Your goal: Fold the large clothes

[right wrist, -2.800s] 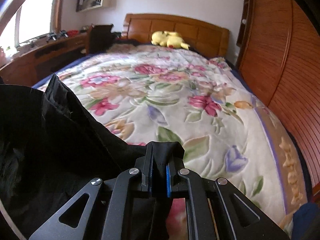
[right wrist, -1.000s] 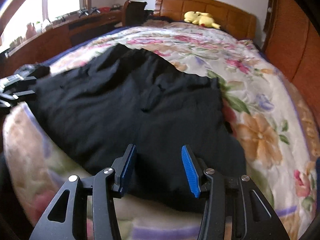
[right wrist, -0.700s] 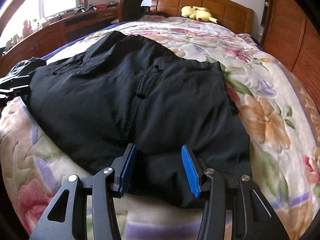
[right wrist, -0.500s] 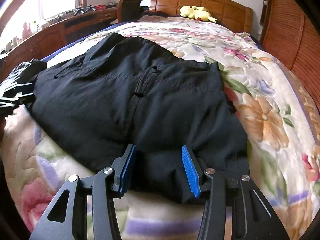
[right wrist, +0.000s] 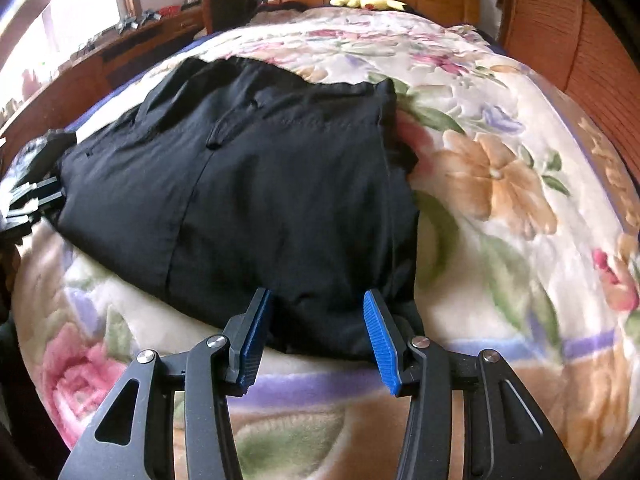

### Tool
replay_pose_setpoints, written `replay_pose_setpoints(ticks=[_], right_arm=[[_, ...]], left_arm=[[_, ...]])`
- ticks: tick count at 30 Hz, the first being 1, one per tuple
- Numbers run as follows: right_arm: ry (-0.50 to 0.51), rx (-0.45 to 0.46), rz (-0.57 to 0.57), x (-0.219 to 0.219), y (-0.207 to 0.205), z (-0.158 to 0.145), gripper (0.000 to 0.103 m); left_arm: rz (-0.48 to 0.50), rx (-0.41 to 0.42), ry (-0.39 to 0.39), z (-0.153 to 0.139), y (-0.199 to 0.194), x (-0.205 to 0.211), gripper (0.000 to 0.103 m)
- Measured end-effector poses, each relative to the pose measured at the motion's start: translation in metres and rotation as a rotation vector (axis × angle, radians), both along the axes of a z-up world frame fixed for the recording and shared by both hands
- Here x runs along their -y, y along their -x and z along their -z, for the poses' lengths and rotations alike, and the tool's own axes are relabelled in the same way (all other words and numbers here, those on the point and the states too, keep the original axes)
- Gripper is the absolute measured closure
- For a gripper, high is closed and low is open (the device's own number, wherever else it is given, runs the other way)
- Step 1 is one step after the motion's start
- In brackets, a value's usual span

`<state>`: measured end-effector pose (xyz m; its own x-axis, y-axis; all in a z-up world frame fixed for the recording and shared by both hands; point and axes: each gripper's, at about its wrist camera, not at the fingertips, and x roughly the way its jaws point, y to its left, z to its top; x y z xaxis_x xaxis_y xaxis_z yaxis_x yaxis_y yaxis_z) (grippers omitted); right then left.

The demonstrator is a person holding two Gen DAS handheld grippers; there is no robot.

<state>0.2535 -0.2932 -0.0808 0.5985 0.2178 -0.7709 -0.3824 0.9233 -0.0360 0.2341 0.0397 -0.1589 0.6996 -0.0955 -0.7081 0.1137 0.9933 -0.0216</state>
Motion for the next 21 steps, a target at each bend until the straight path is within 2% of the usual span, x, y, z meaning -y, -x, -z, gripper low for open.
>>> replay_pose_setpoints(ticks=[4,9,12,17,19,21], right_arm=[[0.039,0.035,0.019,-0.007,0.001,-0.012,0.054],[-0.004,0.110,-0.036,-0.038,0.002,-0.031,0.054],[-0.045,0.117,-0.093,-0.064,-0.004,-0.032,0.054],[-0.071,0.084,-0.144,-0.094,-0.025,-0.003,0.054],[-0.068,0.070,-0.152,-0.094,-0.033,0.015,0.054],[-0.104,0.068,-0.157,-0.089,-0.037,0.018,0.054]], left_arm=[[-0.001,0.000,0.004,0.001,0.000,-0.001,0.027],[-0.007,-0.001,-0.004,0.002,0.000,0.000,0.027],[-0.009,0.000,-0.013,0.003,0.000,0.000,0.027],[-0.013,-0.006,-0.010,0.001,0.001,-0.001,0.027],[-0.025,-0.010,-0.010,-0.003,0.006,-0.003,0.027],[-0.047,-0.010,0.001,-0.008,0.013,-0.009,0.027]])
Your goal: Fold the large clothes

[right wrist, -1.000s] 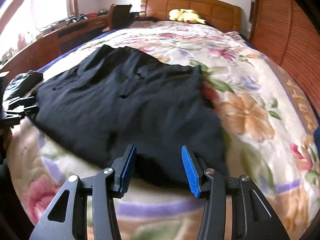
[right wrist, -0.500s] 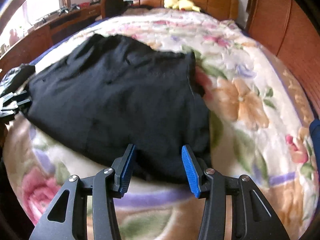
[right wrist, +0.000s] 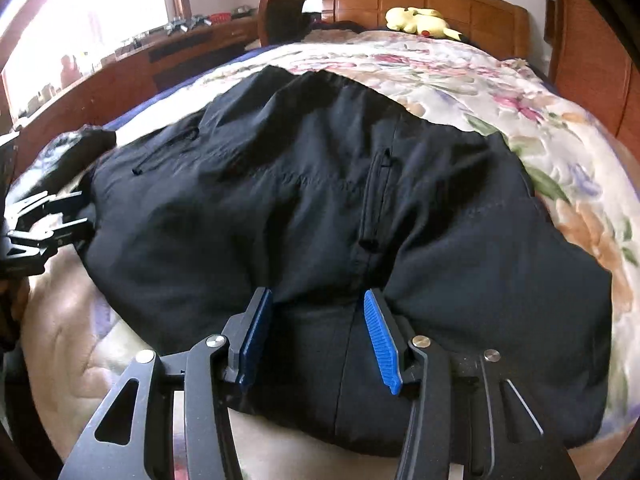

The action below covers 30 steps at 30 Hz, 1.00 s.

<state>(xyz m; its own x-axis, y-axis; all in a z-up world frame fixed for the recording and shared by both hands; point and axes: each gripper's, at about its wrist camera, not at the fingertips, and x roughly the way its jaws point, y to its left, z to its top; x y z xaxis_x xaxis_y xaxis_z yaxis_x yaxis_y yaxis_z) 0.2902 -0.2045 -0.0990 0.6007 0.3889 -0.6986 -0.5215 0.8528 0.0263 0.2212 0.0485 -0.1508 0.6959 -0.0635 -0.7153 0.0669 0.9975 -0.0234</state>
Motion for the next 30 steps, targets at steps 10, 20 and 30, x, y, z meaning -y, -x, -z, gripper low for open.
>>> replay_pose_setpoints(ticks=[10,20,30], right_arm=[[0.025,0.012,-0.004,-0.004,0.002,0.000,0.053],[0.010,0.013,-0.004,-0.003,0.003,-0.001,0.053],[0.002,0.012,-0.005,-0.002,0.004,-0.001,0.053]], left_arm=[[-0.137,0.027,0.092,-0.018,0.012,-0.046,0.037],[-0.195,-0.040,0.130,-0.005,0.004,-0.067,0.061],[-0.220,-0.111,0.153,0.013,0.003,-0.066,0.061]])
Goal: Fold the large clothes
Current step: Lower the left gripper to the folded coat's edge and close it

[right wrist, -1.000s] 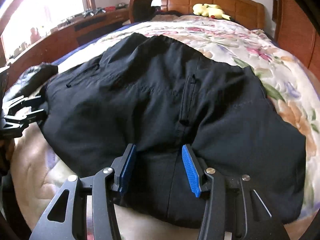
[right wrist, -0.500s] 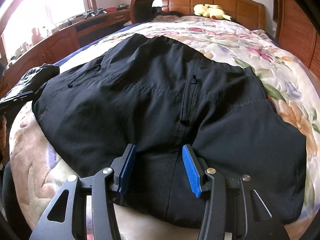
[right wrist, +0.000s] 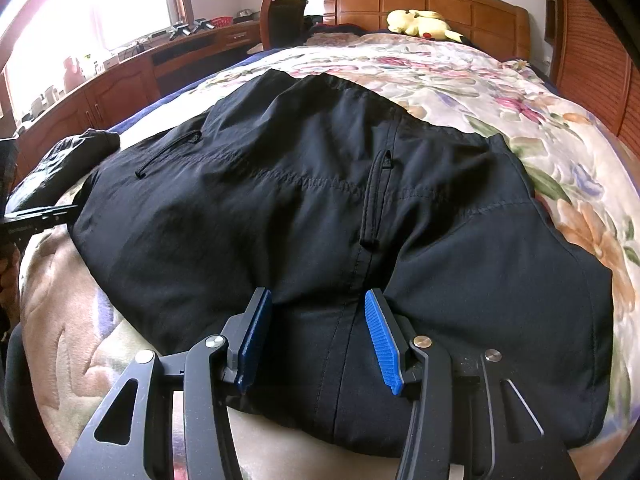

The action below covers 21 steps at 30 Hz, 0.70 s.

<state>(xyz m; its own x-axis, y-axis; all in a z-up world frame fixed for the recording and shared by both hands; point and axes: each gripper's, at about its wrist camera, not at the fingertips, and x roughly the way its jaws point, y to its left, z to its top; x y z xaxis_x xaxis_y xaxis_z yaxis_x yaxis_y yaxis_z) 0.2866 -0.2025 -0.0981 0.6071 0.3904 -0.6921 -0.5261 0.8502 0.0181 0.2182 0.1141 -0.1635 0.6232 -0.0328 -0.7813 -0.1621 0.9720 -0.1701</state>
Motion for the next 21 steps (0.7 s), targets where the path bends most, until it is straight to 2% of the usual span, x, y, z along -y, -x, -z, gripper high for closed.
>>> replay_pose_setpoints(ticks=[5,15,17,18,21], right_arm=[[-0.001,0.000,0.000,0.000,0.000,0.000,0.053],[-0.003,0.001,-0.001,0.001,0.001,-0.001,0.052],[-0.005,0.000,-0.001,0.001,0.001,-0.001,0.052],[-0.005,0.000,-0.001,0.001,0.001,-0.001,0.052],[-0.006,-0.001,-0.002,0.001,0.001,-0.001,0.052]], left_arm=[[-0.015,-0.005,0.037,0.004,0.002,-0.003,0.061],[-0.034,-0.007,0.056,0.005,0.014,0.001,0.062],[-0.036,0.002,0.102,0.006,0.015,-0.002,0.071],[-0.039,0.003,0.122,0.006,0.016,-0.003,0.073],[-0.028,-0.003,0.111,0.001,0.012,0.005,0.088]])
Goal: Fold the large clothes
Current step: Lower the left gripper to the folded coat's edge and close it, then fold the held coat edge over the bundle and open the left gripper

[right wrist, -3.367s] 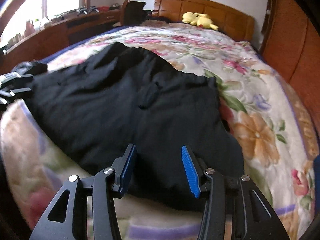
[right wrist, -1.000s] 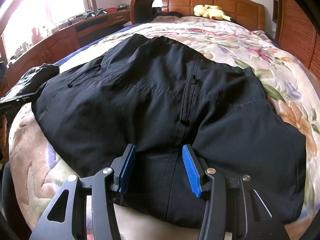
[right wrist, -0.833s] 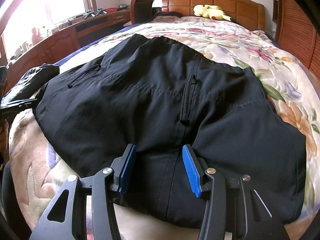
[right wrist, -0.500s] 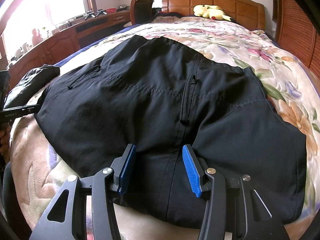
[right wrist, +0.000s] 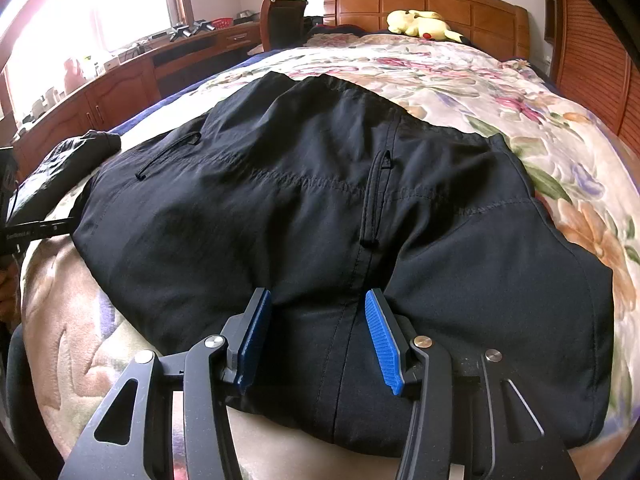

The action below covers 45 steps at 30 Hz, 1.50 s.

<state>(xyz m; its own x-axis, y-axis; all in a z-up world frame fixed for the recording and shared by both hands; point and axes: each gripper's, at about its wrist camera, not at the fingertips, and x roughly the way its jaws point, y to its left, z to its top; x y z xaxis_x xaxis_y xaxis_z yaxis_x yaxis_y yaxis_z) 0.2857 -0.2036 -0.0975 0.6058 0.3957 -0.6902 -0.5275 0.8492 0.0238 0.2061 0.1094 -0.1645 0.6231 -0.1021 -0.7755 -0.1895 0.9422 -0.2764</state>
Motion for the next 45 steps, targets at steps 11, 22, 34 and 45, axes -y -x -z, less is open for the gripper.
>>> replay_pose_setpoints(ticks=[11,22,34,45], right_arm=[[-0.081,-0.020,-0.002,0.022,0.008,-0.013,0.052],[-0.089,0.052,0.145,0.113,0.037,-0.026,0.052],[-0.123,0.081,0.244,0.159,0.049,-0.038,0.052],[-0.123,0.091,0.212,0.153,0.039,-0.038,0.052]], left_arm=[[0.093,0.193,-0.171,-0.103,-0.017,0.068,0.097],[0.379,0.293,-0.192,-0.155,-0.055,0.223,0.098],[0.556,0.212,-0.196,-0.121,-0.052,0.319,0.098],[0.534,0.281,-0.239,-0.137,-0.017,0.293,0.066]])
